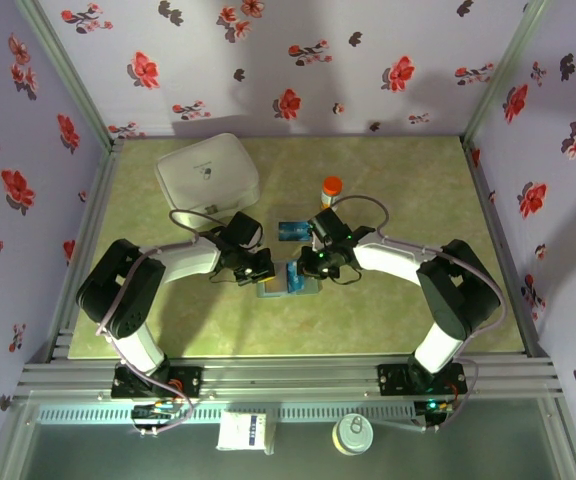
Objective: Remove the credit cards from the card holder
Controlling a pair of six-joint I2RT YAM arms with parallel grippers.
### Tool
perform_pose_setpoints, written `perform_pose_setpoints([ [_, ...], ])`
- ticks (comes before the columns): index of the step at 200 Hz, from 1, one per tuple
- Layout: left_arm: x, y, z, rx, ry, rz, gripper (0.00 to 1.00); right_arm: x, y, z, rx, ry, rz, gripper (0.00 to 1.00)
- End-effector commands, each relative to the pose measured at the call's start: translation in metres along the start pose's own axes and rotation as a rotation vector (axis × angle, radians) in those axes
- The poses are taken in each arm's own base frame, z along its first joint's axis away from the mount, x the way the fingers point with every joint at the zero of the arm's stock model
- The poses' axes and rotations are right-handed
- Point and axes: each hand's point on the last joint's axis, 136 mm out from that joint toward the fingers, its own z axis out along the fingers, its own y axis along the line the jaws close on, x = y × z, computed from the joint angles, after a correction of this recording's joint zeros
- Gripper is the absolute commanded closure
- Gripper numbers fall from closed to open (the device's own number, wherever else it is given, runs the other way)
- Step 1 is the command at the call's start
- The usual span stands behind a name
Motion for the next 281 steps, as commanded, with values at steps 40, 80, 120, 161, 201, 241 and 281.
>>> perform_pose_setpoints([
  [40,0.009,0.009,-0.003,-0.046,0.047,0.007,1.0,-0.004,0.007,-0.013,0.021,-0.006,-0.003,0.93],
  [80,0.003,0.004,-0.015,-0.034,0.021,0.013,0.98,-0.005,0.009,-0.025,0.031,-0.031,-0.019,0.95],
  [120,-0.004,-0.005,-0.03,-0.023,-0.008,0.035,0.97,-0.012,0.015,-0.039,0.047,-0.051,-0.064,0.96],
  [161,-0.014,-0.011,-0.047,0.0,-0.051,0.04,0.96,-0.018,0.022,-0.051,0.043,-0.069,-0.113,0.98],
  [201,-0.016,-0.012,-0.058,0.006,-0.082,0.04,0.96,-0.023,0.028,-0.063,0.06,-0.051,-0.274,0.99],
  [241,-0.015,-0.002,-0.061,-0.003,-0.092,0.029,0.96,-0.031,0.025,-0.069,0.138,0.002,-0.588,1.0],
  [281,-0.017,0.004,-0.062,-0.001,-0.101,0.015,0.96,-0.041,0.025,-0.068,0.156,0.059,-0.924,1.0],
])
